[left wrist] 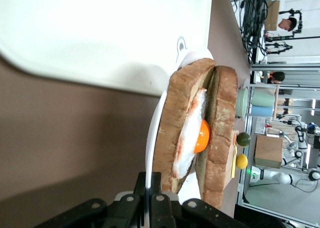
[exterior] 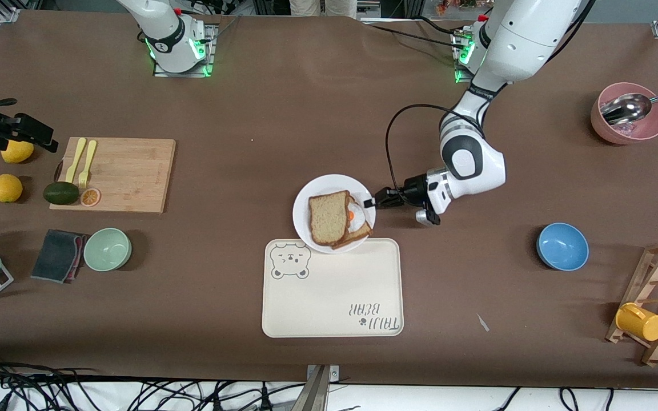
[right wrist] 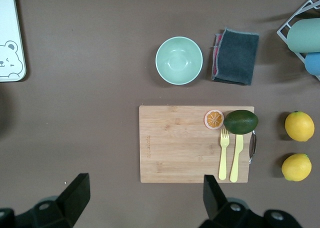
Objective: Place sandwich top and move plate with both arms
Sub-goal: 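Slide the plate with the left gripper onto the bear tray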
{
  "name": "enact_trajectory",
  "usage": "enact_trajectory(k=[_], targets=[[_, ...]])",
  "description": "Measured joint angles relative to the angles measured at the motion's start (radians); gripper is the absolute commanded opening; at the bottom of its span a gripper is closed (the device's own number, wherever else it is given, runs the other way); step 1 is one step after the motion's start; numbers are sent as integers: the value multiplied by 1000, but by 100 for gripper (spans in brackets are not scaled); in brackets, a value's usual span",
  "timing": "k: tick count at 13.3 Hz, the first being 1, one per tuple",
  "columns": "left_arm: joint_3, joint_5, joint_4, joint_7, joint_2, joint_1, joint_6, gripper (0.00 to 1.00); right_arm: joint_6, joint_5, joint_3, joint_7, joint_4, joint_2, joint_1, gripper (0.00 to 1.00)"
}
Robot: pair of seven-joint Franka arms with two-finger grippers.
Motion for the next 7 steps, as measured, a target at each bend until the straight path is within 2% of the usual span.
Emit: enact_trajectory(k=[4,7], targets=[[18,11,100,-38,60,24,0,0,0,0,0,0,0,0,0,100],[31,12,215,-77,131,30,0,0,-1,0,0,0,0,0,0,100]])
